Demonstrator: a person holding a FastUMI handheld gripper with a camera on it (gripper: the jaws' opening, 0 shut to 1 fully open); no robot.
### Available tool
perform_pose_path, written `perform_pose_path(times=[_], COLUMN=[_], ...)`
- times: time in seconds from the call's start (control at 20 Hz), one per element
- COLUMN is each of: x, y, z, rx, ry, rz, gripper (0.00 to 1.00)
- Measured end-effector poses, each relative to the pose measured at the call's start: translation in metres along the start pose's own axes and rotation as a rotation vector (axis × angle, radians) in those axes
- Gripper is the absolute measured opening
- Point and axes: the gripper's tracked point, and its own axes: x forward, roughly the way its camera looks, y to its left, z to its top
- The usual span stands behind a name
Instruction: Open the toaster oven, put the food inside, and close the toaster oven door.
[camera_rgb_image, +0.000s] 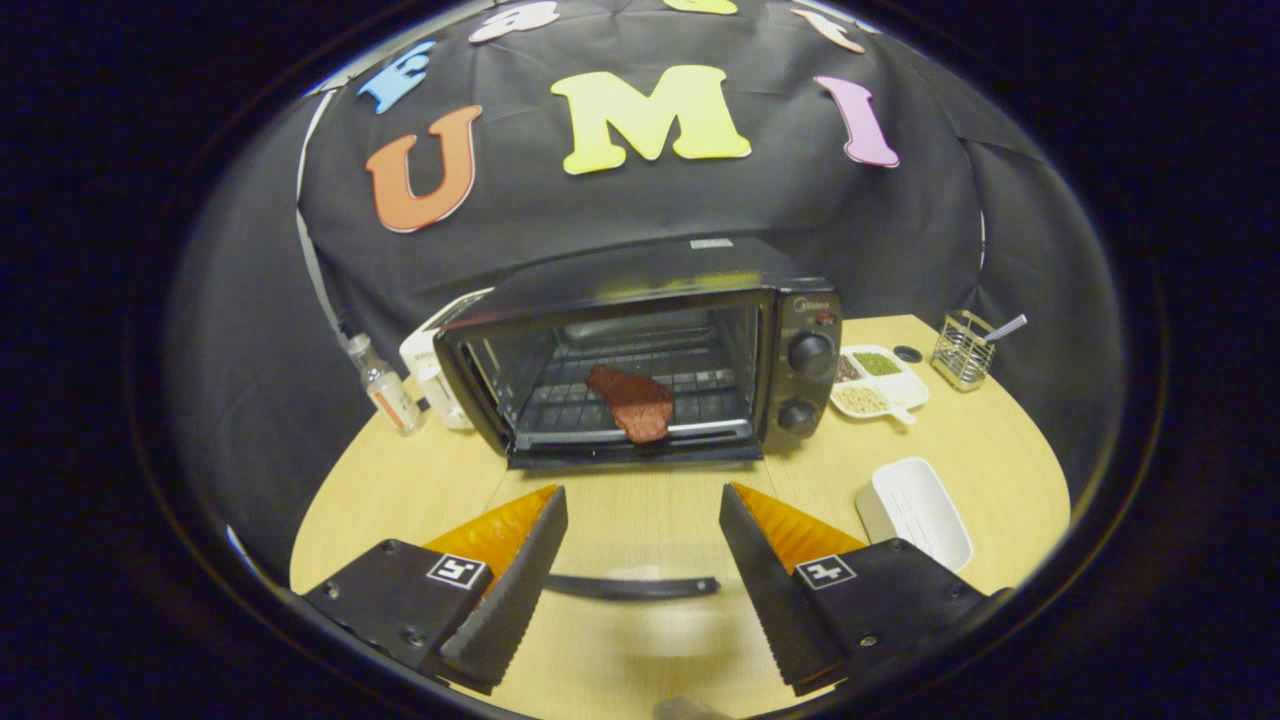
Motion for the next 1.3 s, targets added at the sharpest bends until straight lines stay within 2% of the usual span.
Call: perform_pose_path(times=[0.2,0.65,1.3], x=[-0.018,-0.005,0.046], y=[-0.018,-0.019,-0.006], z=[-0.041,-0.102,-0.116], rx=[-0.026,-0.066,-0.129], ry=[0.054,0.133,0.154], rz=[-0.018,-0.007,0.021], gripper=[0.97,0.98,0.98])
